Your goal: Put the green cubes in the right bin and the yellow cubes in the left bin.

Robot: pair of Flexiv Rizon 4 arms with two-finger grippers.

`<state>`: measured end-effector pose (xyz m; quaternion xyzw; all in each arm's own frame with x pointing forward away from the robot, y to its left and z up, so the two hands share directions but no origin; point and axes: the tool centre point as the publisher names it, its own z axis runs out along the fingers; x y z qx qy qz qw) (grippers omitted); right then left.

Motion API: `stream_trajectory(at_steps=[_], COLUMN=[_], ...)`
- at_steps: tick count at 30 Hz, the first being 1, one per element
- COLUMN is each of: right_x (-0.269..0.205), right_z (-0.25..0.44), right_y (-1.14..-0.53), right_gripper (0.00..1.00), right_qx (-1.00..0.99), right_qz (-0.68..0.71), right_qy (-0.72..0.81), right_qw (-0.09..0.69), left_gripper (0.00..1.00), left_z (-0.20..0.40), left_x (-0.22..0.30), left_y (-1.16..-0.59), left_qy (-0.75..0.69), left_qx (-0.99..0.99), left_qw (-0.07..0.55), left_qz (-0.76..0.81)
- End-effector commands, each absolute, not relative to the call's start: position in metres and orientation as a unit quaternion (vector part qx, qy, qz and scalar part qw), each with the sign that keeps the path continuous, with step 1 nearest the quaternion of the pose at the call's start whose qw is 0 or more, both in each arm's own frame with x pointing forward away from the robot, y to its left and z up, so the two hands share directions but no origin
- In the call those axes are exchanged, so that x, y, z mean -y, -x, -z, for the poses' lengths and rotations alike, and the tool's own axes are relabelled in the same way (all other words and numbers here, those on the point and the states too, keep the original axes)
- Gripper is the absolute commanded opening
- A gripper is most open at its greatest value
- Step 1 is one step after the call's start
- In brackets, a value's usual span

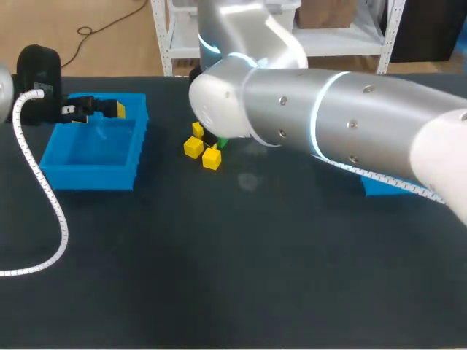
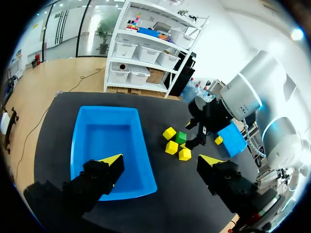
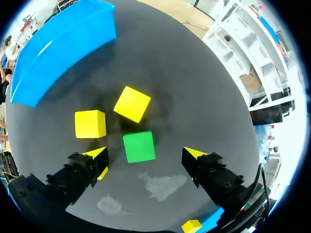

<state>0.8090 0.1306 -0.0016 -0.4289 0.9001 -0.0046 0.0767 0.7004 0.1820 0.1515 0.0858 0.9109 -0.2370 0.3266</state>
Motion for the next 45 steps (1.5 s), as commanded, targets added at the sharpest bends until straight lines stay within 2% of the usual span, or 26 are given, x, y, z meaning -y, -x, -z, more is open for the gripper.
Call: stream_trajectory(at_steps=[1,4,7,8,11,17,19,24,30,37,45], right_x=[-0.134,-0.136,-0.138,-0.138,-0.139,-0.139,-0.138,-0.133,-0.100,-0.007,0.113], right_z=[0.003,0.003,0.004,0.004,0.004,0.005,0.006,-0.004,-0.065,-0.135,-0.150], right_y=[-0.814,-0.815,-0.816,-0.815,-0.814,-0.812,-0.810,-0.804,-0.805,-0.801,-0.769], right_gripper=[1.00,1.00,0.76,0.51,0.34,0.14,0.00,0.00,0.00,0.00,0.00], right_qx=[-0.900,-0.900,-0.899,-0.899,-0.898,-0.899,-0.899,-0.900,-0.908,-0.925,-0.935], right_qz=[0.007,0.009,0.011,0.011,0.014,0.012,0.010,0.005,-0.017,-0.047,-0.065], right_qy=[0.430,0.430,0.431,0.431,0.432,0.431,0.431,0.424,0.383,0.267,0.116], right_qw=[0.073,0.075,0.077,0.078,0.081,0.084,0.084,0.097,0.170,0.268,0.330], left_gripper=[1.00,1.00,1.00,1.00,1.00,1.00,1.00,1.00,1.00,1.00,1.00], left_z=[-0.150,-0.150,-0.150,-0.150,-0.150,-0.150,-0.150,-0.150,-0.150,-0.150,-0.150], left_x=[-0.184,-0.184,-0.184,-0.184,-0.184,-0.184,-0.184,-0.184,-0.184,-0.184,-0.184], left_y=[-0.700,-0.700,-0.700,-0.700,-0.700,-0.700,-0.700,-0.700,-0.700,-0.700,-0.700], left_qy=[-0.088,-0.088,-0.088,-0.088,-0.088,-0.088,-0.088,-0.088,-0.088,-0.088,-0.088], left_qx=[-0.908,-0.908,-0.908,-0.908,-0.908,-0.908,-0.908,-0.908,-0.908,-0.908,-0.908], left_qw=[0.329,0.329,0.329,0.329,0.329,0.329,0.329,0.329,0.329,0.329,0.329], left_qz=[0.242,0.242,0.242,0.242,0.242,0.242,0.242,0.242,0.242,0.242,0.242])
